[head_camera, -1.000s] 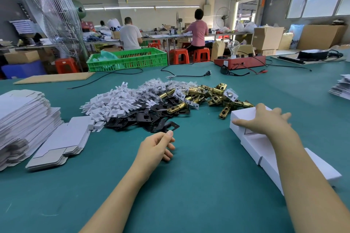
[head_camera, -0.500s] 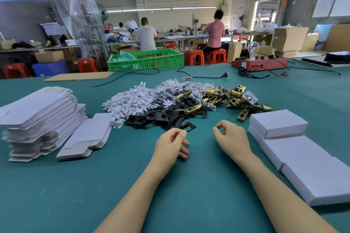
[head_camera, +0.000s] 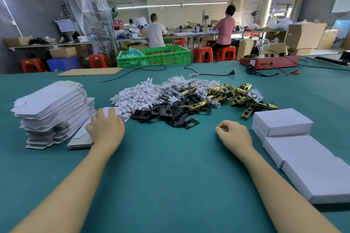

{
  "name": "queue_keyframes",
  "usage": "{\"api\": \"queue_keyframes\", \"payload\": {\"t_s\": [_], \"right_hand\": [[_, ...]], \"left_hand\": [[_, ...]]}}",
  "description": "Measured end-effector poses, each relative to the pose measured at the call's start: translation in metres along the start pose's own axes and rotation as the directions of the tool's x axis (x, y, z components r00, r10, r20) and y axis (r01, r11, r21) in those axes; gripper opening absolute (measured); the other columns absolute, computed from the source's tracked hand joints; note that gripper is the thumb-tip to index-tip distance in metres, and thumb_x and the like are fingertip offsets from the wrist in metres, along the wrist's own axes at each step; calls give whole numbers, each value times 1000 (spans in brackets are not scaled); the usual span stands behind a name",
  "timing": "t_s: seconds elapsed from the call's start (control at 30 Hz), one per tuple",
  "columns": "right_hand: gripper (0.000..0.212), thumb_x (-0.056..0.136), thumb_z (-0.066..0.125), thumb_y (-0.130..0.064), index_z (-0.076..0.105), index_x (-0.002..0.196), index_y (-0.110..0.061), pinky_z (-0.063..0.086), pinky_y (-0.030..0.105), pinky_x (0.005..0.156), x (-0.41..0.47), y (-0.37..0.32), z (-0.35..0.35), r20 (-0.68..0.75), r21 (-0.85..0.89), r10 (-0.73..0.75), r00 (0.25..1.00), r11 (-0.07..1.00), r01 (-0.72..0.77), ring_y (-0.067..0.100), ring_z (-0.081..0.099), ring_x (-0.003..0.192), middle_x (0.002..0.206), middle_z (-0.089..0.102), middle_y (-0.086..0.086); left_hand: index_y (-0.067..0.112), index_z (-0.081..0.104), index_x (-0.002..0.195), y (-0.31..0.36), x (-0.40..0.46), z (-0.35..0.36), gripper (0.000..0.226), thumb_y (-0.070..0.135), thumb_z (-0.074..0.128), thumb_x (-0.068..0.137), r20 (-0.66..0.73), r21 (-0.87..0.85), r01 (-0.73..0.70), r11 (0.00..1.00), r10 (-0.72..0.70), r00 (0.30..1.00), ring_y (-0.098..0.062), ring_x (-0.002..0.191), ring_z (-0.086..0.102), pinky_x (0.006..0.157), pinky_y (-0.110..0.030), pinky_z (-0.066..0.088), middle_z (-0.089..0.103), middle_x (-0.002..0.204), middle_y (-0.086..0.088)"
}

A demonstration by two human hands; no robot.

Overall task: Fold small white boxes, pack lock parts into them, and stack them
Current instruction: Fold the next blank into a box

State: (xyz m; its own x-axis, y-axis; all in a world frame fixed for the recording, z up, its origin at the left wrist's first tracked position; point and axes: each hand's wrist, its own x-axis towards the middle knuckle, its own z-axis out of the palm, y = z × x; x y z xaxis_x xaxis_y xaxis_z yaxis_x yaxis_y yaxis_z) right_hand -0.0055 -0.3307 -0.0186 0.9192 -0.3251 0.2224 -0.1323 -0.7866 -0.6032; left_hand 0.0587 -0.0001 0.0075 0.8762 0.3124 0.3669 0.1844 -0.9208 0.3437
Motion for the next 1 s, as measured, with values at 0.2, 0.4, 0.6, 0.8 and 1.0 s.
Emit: {"api": "queue_keyframes", "payload": {"t_s": [0.2, 0.4, 0.6, 0.8, 1.0], "right_hand": [[16, 92, 51, -28, 65, 88, -24, 37, 23, 56, 1, 0, -1, 6, 14, 17, 1000, 1000, -17, 16, 55, 81, 82, 61, -7], [15, 92, 51, -27, 65, 87, -24, 39, 23, 56, 2, 1, -2, 8, 50, 24, 1000, 998, -24, 14, 55, 78, 77, 61, -10], [16, 92, 52, -27, 66, 87, -22, 38, 23, 56, 2, 1, -2, 7, 56, 25, 1000, 998, -26, 14, 55, 78, 75, 59, -11], [17, 92, 51, -26, 67, 87, -21, 40, 24, 56, 2, 1, -2, 12, 48, 25, 1000, 999, -26, 14, 57, 78, 76, 62, -9], [16, 92, 51, -26, 66, 87, -22, 41, 25, 58, 0, -1, -2, 4, 46, 31, 1000, 998, -31, 14, 57, 78, 79, 64, -7]], "left_hand": [[16, 28, 148, -33, 9, 10, 65, 59, 24, 99, 324, 360, -2, 933, -123, 938, -28, 146, 17, 112, -63, 13, 25, 157, -13], [10, 51, 124, -30, 7, 0, 39, 35, 29, 104, 262, 368, -89, 925, -12, 965, -33, 121, 50, 106, -44, 27, 56, 130, -13], [8, 43, 99, -28, 11, -15, 5, 8, 38, 98, 259, 344, -142, 928, 52, 964, -31, 88, 51, 77, -32, 39, 60, 110, -17], [1, 49, 96, -10, 4, -36, 15, -8, 37, 94, -154, 76, -19, 997, 30, 988, -34, 70, 45, 60, -38, 32, 57, 81, -24], [10, 50, 79, 50, -27, -34, 26, 16, 41, 102, -30, -829, 38, 557, -114, 993, -24, 75, 44, 66, -33, 33, 51, 74, -3]]}}
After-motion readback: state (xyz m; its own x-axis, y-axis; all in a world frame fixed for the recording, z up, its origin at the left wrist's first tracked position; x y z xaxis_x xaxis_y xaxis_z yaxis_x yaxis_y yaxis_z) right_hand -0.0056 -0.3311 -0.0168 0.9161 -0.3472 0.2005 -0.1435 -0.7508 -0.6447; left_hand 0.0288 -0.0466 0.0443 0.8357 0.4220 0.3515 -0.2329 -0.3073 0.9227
